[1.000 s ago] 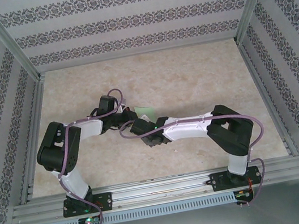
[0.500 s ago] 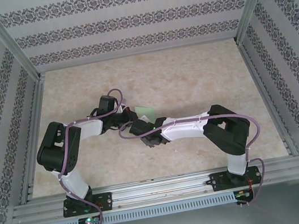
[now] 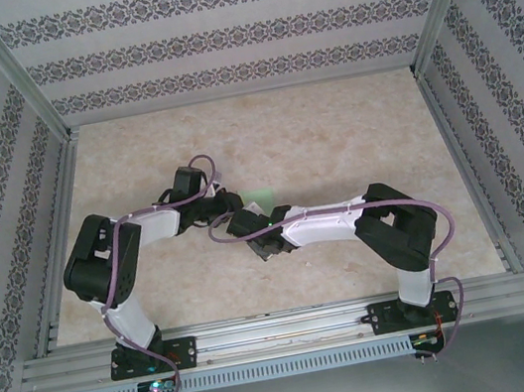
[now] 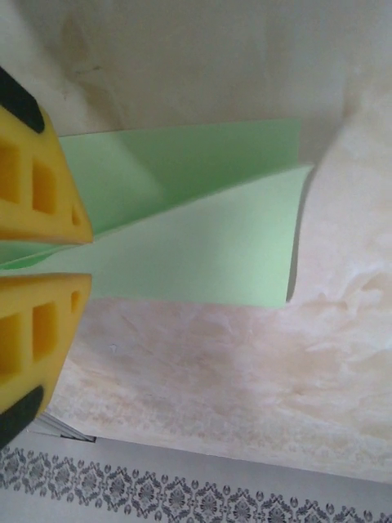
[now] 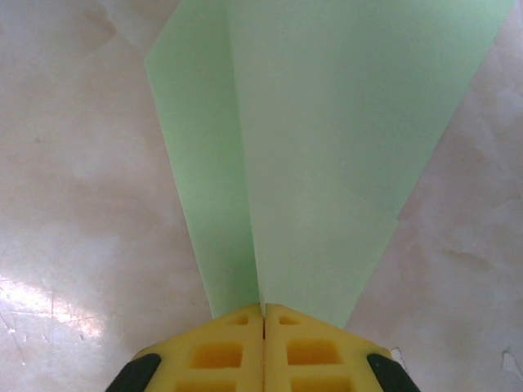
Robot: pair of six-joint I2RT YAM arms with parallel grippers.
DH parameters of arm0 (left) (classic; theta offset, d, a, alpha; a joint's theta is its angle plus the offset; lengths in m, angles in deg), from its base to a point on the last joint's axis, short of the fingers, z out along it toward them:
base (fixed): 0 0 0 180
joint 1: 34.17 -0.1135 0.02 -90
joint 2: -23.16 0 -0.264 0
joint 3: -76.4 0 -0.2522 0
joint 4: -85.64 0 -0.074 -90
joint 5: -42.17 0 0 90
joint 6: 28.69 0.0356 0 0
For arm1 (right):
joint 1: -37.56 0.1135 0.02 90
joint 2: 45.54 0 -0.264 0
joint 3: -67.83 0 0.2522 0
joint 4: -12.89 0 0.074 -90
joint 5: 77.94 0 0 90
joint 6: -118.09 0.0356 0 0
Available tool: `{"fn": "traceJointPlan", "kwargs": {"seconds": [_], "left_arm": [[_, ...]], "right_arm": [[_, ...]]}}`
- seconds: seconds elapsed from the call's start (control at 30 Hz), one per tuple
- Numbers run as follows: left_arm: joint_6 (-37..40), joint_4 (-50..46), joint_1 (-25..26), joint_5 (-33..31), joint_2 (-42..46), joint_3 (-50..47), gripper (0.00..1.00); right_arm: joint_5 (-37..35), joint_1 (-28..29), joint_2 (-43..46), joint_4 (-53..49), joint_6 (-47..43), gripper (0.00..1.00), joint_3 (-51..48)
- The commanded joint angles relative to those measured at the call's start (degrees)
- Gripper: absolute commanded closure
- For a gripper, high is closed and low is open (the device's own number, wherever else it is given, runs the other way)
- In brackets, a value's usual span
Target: Fold a paper plane with a square sheet of paper (fold left side to right side)
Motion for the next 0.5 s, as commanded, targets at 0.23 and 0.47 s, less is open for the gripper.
{"fn": "traceJointPlan", "kwargs": {"seconds": [0.23,0.47], "left_arm": [[5.7,-8.4,-3.4,-1.6,9.3,0.0,0.55],[8.1,-11.9,-7.5,-1.1,13.3,-2.1,0.53]], "right_arm": [[5.3,-2.2,3.6,3.7,-0.9,1.00,-4.2],[13.2,-5.6,8.2,8.8,-3.8,1.00,-9.1]]}}
